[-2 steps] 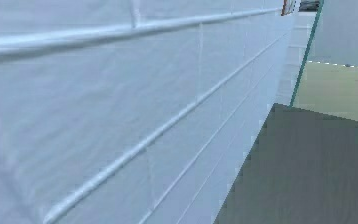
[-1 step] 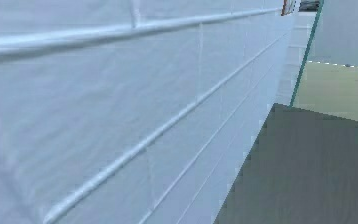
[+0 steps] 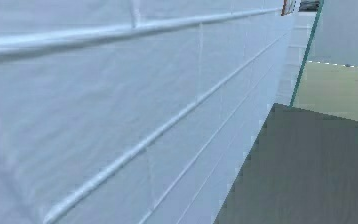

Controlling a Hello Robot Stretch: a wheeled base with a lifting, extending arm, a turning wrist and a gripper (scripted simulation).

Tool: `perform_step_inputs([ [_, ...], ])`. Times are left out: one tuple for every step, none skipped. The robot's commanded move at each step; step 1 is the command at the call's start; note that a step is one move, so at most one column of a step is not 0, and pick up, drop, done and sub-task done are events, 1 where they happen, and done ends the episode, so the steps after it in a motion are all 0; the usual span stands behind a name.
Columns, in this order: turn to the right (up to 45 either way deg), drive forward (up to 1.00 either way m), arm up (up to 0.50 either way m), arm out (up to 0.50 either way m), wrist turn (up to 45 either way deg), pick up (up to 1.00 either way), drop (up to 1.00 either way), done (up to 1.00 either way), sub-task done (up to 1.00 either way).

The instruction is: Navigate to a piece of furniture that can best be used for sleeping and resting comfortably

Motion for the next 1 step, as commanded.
perform_step_inputs([
  [39.0, 0.0, 0.0, 0.0, 0.0, 0.0, 0.0, 0.0, 0.0],
])
